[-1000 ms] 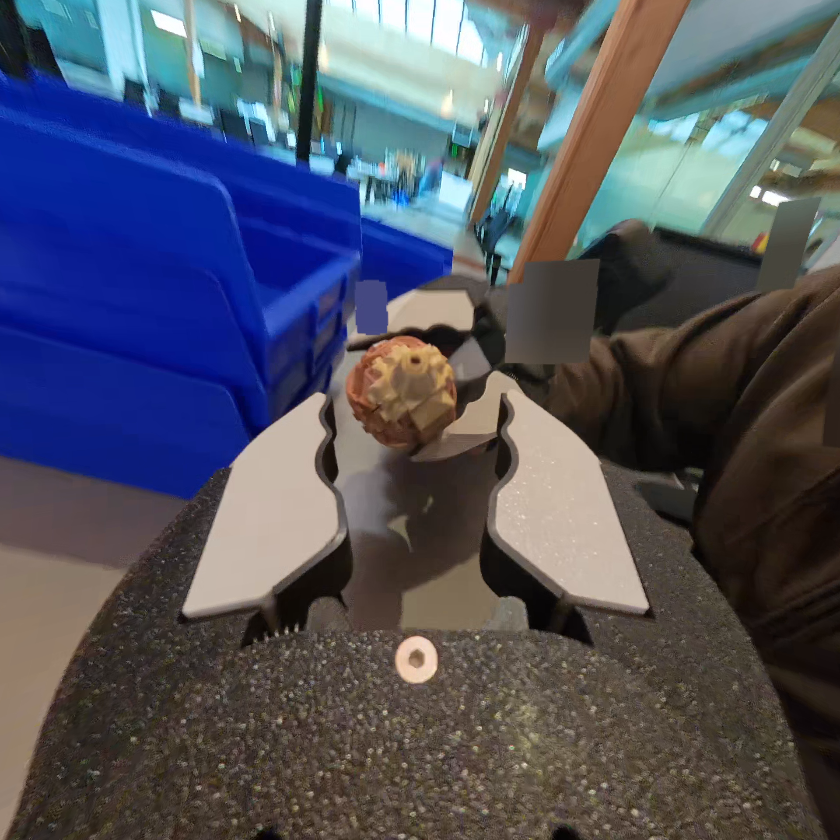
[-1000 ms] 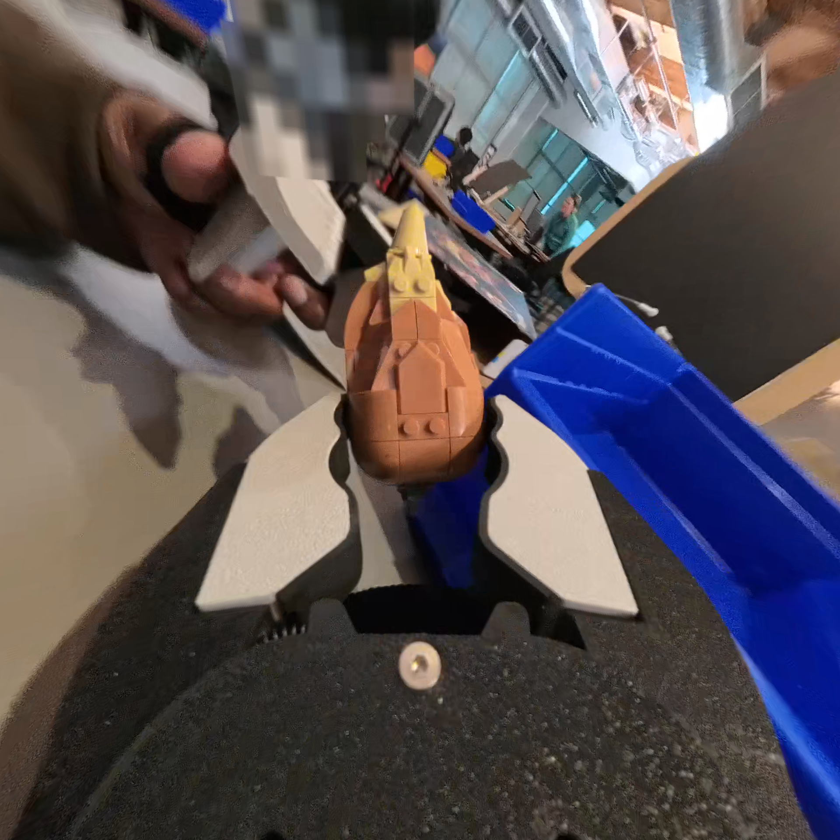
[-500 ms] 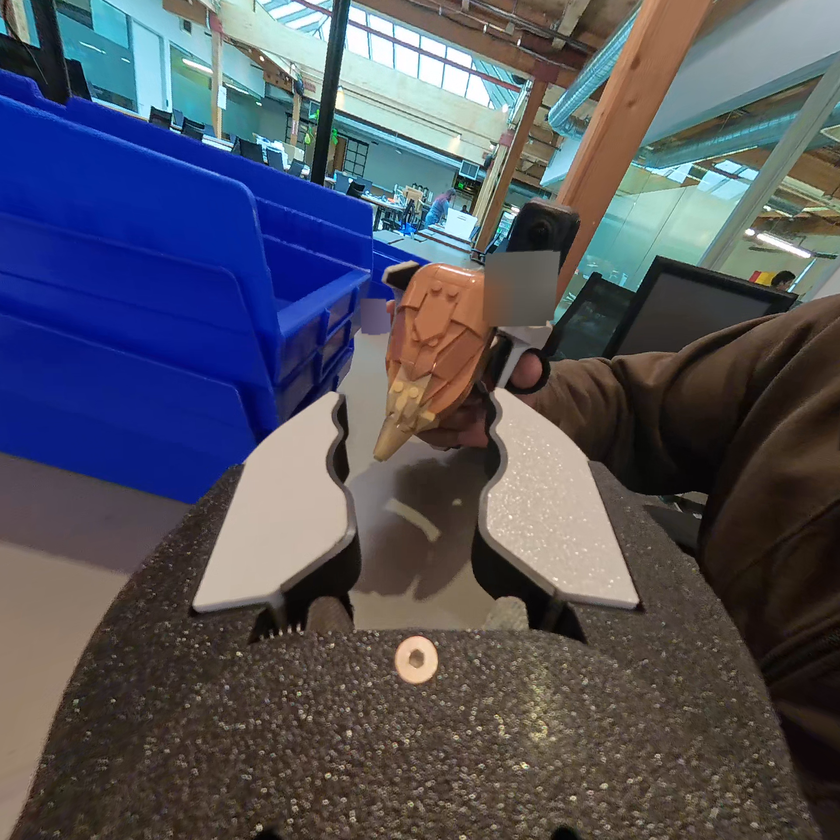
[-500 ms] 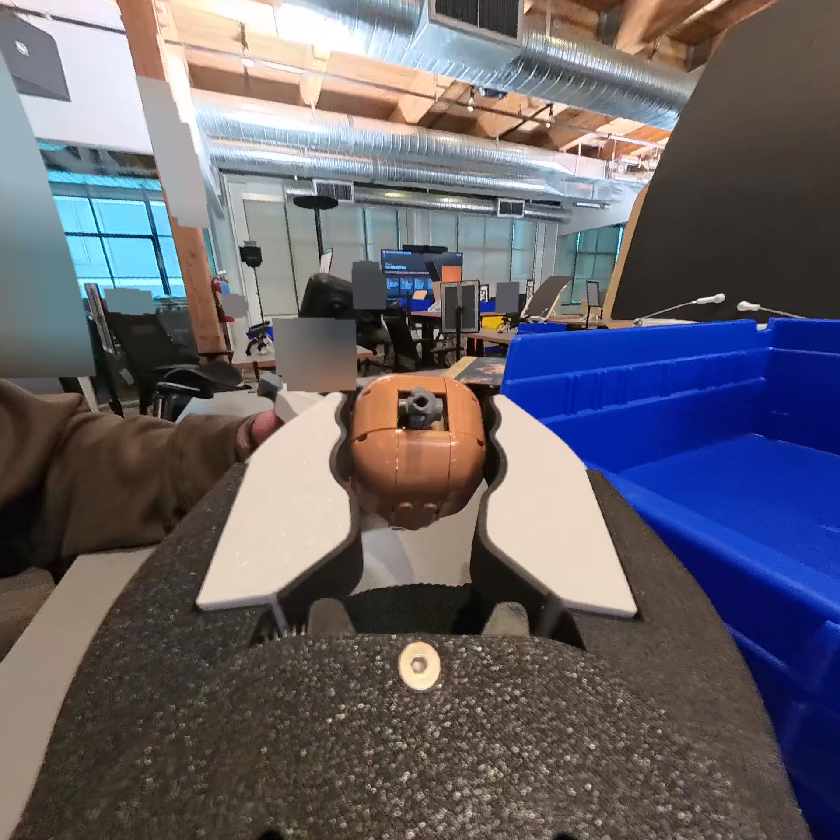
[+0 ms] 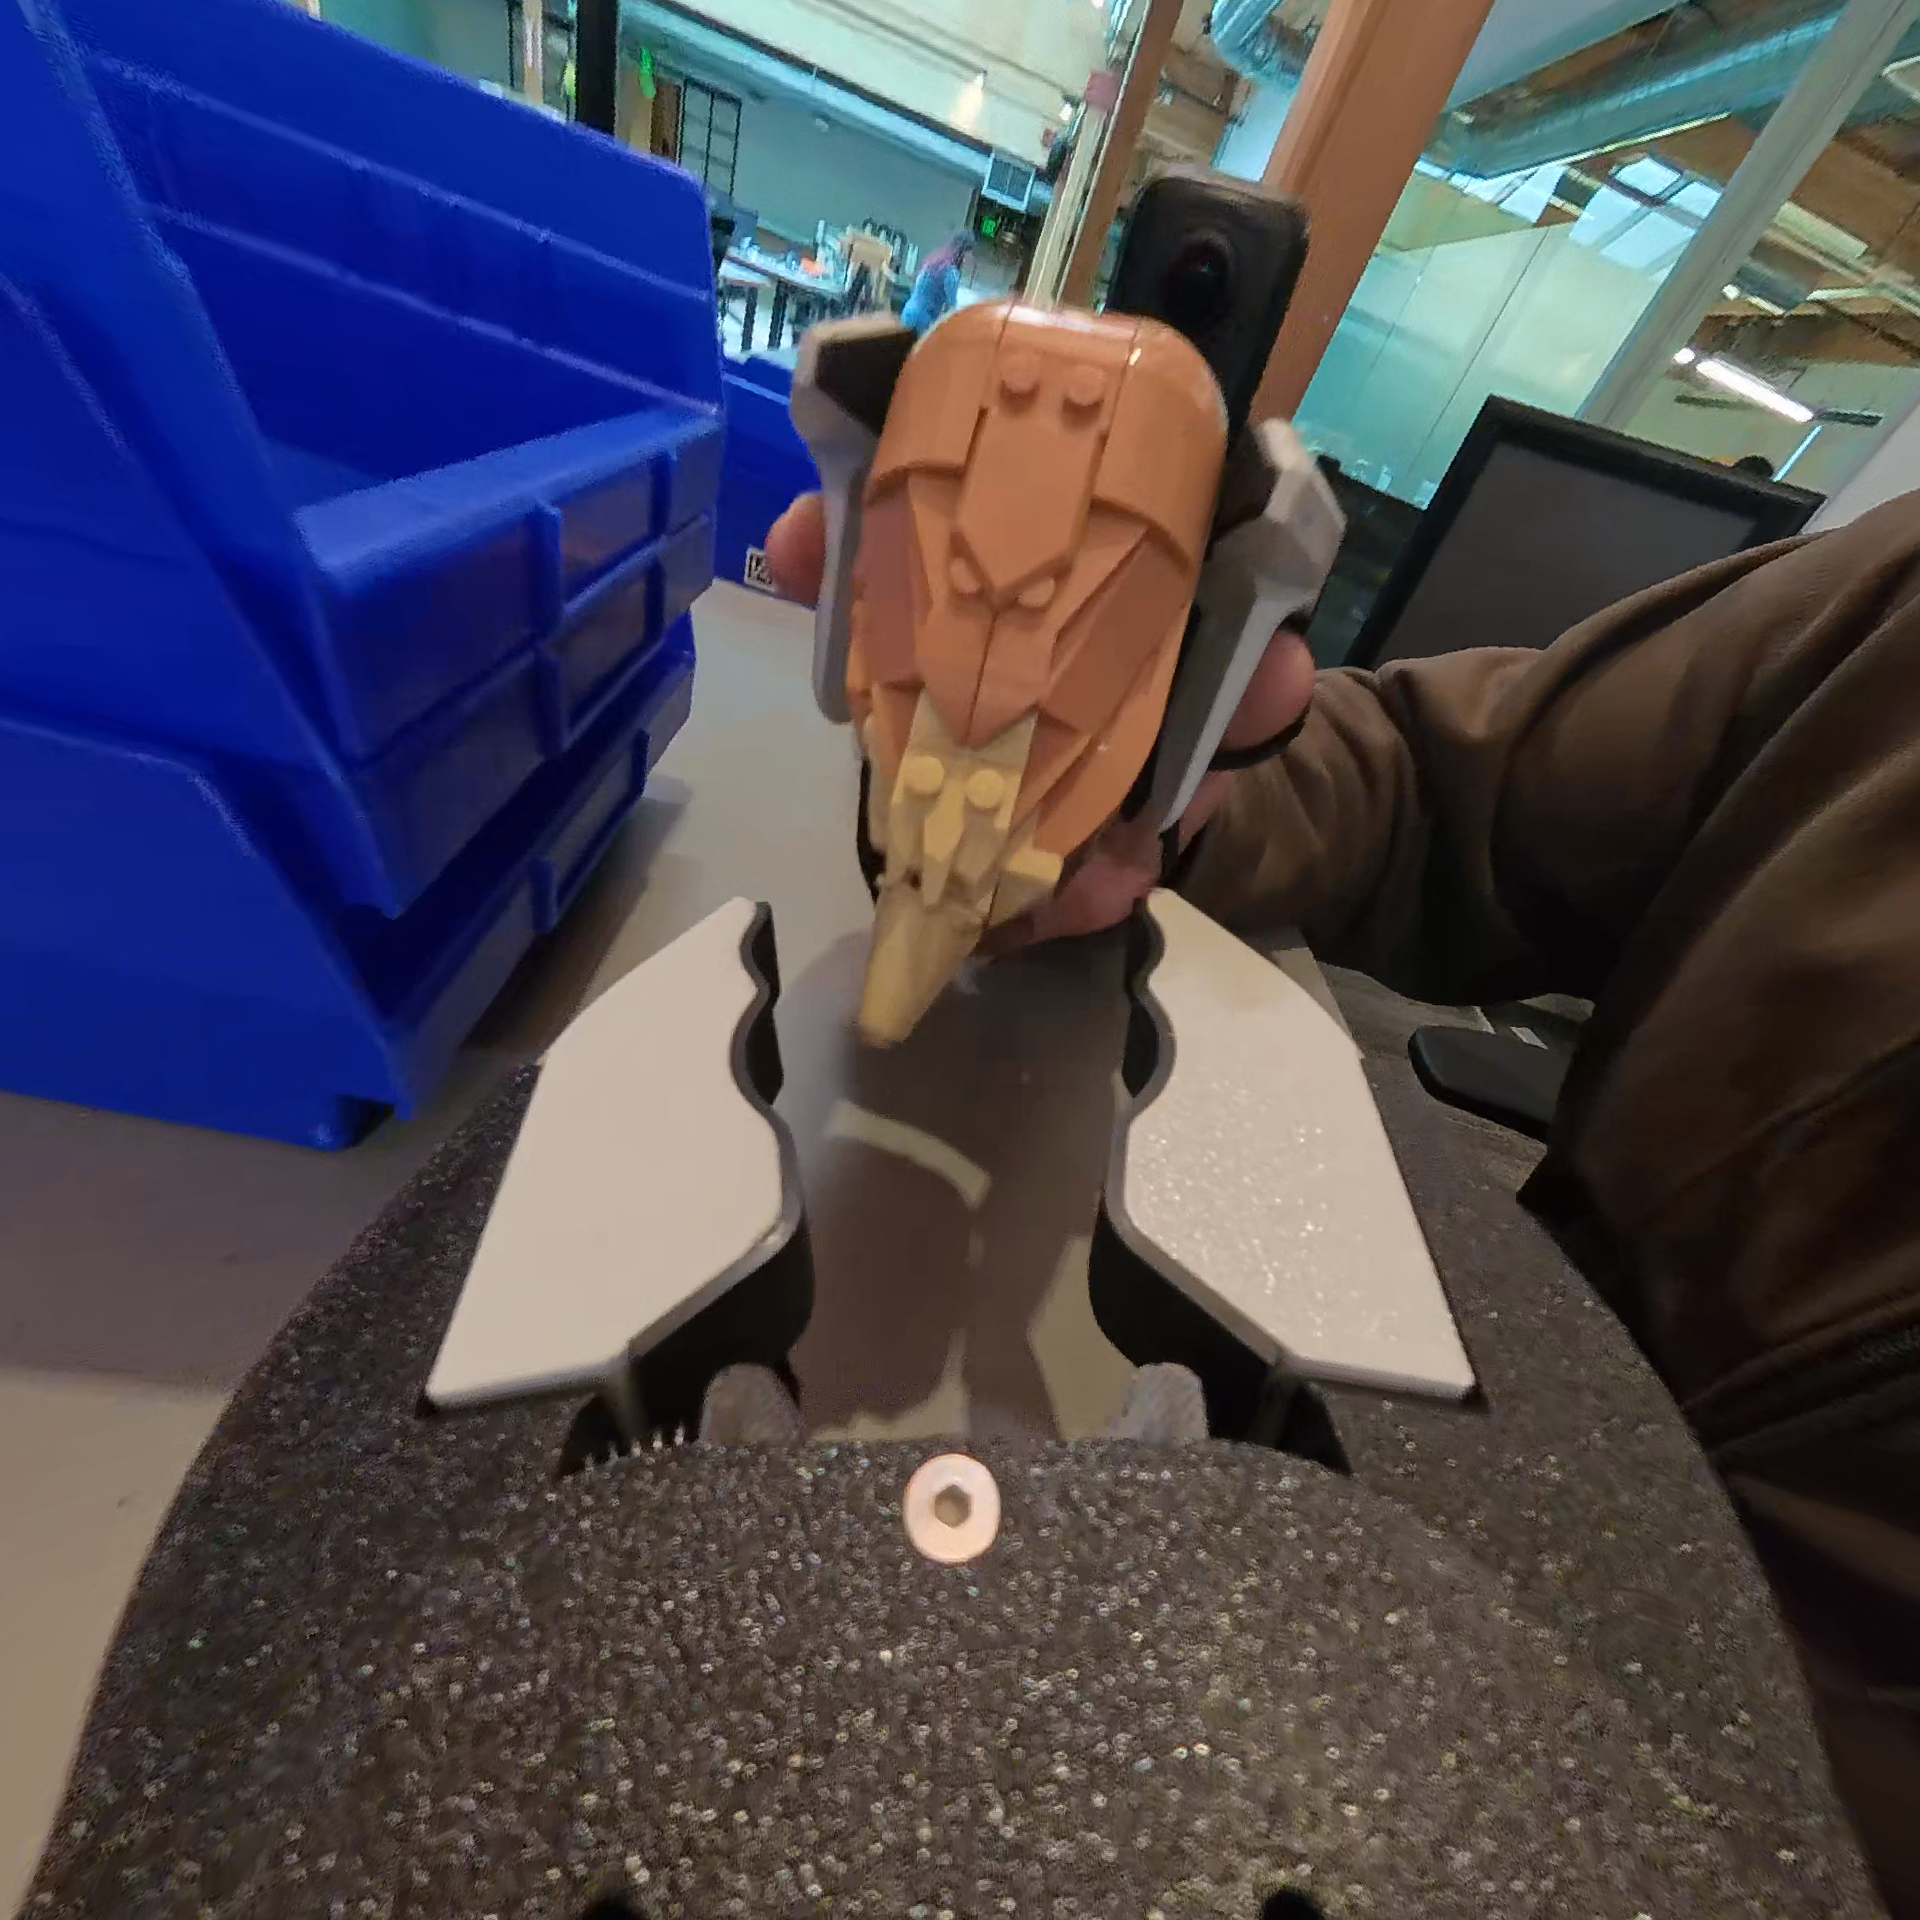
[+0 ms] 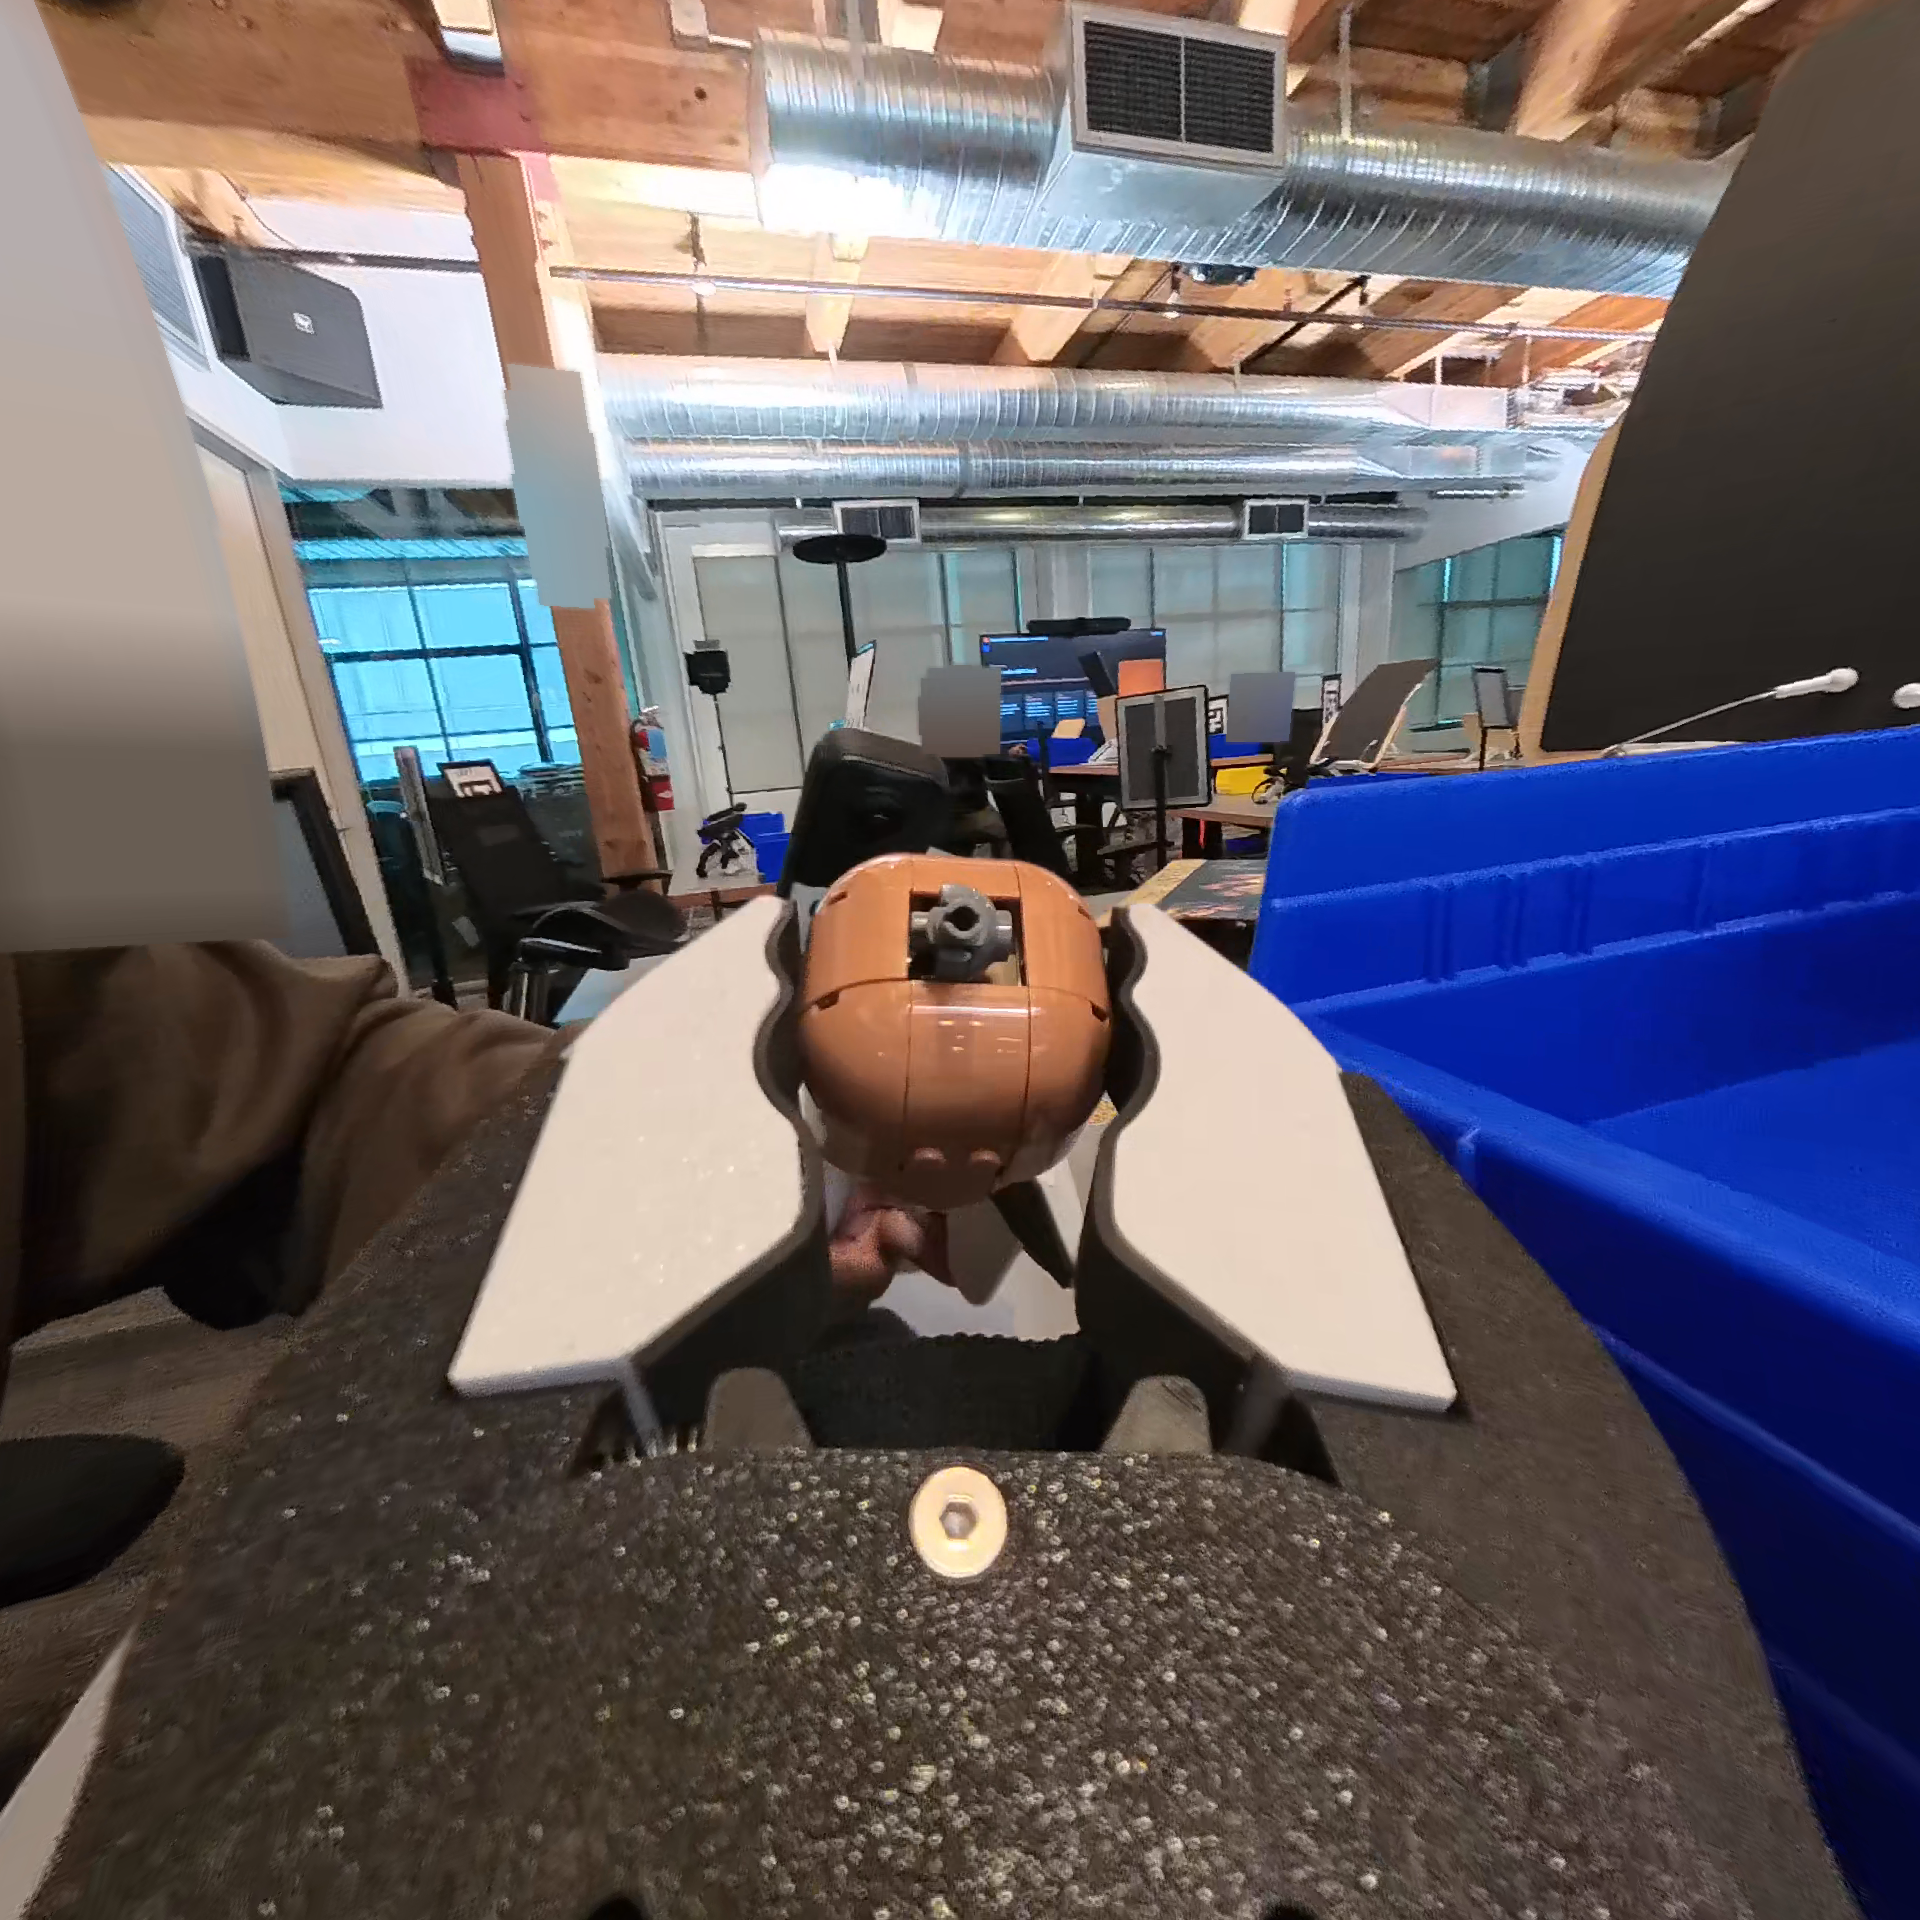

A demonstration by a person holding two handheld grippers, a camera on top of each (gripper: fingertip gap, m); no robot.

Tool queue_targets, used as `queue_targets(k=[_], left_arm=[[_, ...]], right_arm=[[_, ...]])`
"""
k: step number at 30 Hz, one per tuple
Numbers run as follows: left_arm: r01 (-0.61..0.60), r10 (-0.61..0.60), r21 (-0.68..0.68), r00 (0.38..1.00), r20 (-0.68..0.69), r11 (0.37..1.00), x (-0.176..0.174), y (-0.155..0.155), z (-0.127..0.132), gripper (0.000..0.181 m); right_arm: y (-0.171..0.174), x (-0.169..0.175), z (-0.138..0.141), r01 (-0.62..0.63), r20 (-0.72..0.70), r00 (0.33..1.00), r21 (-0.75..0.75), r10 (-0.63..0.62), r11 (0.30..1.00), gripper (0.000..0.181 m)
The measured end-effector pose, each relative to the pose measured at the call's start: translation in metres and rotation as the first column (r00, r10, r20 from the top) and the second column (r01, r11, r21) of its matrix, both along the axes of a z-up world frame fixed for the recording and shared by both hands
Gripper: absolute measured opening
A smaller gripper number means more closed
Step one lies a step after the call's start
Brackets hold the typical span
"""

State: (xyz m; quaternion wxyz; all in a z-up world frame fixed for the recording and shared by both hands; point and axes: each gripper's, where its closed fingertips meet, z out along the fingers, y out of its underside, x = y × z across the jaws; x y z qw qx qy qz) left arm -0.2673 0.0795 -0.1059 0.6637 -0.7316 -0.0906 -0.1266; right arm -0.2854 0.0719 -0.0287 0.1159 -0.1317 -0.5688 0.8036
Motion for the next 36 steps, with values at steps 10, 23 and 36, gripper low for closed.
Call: queue_targets(k=[10,23,36], left_arm=[[-0.068,0.085,0.124,0.987,-0.139,0.99,-0.009,-0.018,0.028,0.043],[-0.083,0.108,0.127,0.972,-0.208,0.988,-0.01,-0.024,0.034,0.042],[-0.123,0.124,0.024,0.935,-0.333,0.992,-0.017,-0.031,0.026,0.042]], right_arm=[[-0.008,0.0,-0.013,-0.006,-0.017,1.0,0.072,0.007,0.997,0.056],[-0.009,0.001,-0.015,-0.037,-0.016,0.999,0.09,0.038,0.995,0.056],[-0.013,-0.005,-0.032,0.035,-0.07,0.997,0.267,-0.017,0.963,0.057]])
